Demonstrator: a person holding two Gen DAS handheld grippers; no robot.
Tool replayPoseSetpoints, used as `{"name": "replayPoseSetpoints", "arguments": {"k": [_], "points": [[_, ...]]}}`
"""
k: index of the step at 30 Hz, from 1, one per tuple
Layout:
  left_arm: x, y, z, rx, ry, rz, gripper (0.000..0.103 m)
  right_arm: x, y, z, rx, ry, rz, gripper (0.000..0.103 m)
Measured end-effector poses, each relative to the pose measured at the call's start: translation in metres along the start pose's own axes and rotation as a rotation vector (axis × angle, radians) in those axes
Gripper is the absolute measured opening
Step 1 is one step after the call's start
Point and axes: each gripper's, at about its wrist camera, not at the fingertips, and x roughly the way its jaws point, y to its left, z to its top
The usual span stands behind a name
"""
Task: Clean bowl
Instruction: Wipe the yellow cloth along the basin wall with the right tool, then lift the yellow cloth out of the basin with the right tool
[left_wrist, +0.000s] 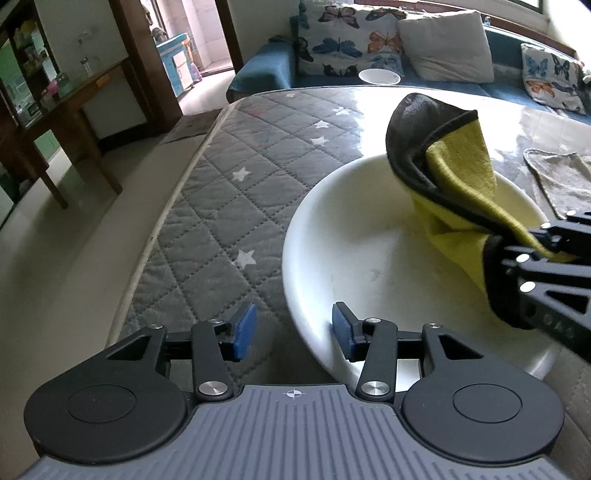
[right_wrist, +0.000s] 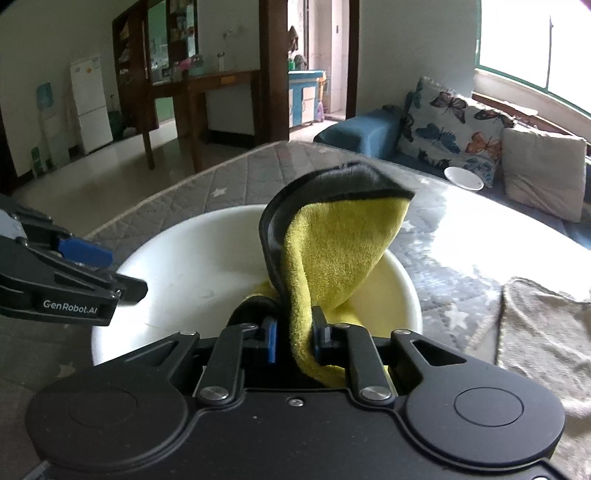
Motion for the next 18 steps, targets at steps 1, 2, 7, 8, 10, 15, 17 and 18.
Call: {"name": "replayPoseSetpoints", "arguments": {"k": [1,2,7,8,10,15,17,18], "points": [[-0.002,0.001,-0.001,-0.004,-0.002,-0.001,0.049,-0.005,-0.001,0.0,0.003,-0.01,-0.008,0.018],[-0.004,0.001,-0.002,-0.007,-0.004,-0.003,0.05,-0.009,-0.003,0.001,0.005,-0.016,-0.014,0.018],[-0.012,0.001,-0.007,-0.018,-0.014,-0.008,0.052,-0.026,-0.012,0.0,0.016,-0.043,-0.05,0.018],[-0.014,0.001,-0.007,-0.02,-0.016,-0.009,0.052,-0.028,-0.014,-0.001,0.018,-0.047,-0.057,0.018],[-0.017,0.001,-0.009,-0.023,-0.022,-0.013,0.053,-0.035,-0.019,-0.002,0.028,-0.056,-0.077,0.018],[-0.026,0.0,-0.016,-0.027,-0.03,-0.024,0.053,-0.045,-0.032,-0.007,0.05,-0.065,-0.121,0.019],[-0.03,0.0,-0.018,-0.027,-0.034,-0.028,0.054,-0.048,-0.04,-0.01,0.062,-0.064,-0.144,0.019],[-0.033,-0.001,-0.019,-0.027,-0.036,-0.031,0.054,-0.048,-0.043,-0.012,0.067,-0.062,-0.154,0.019]]}}
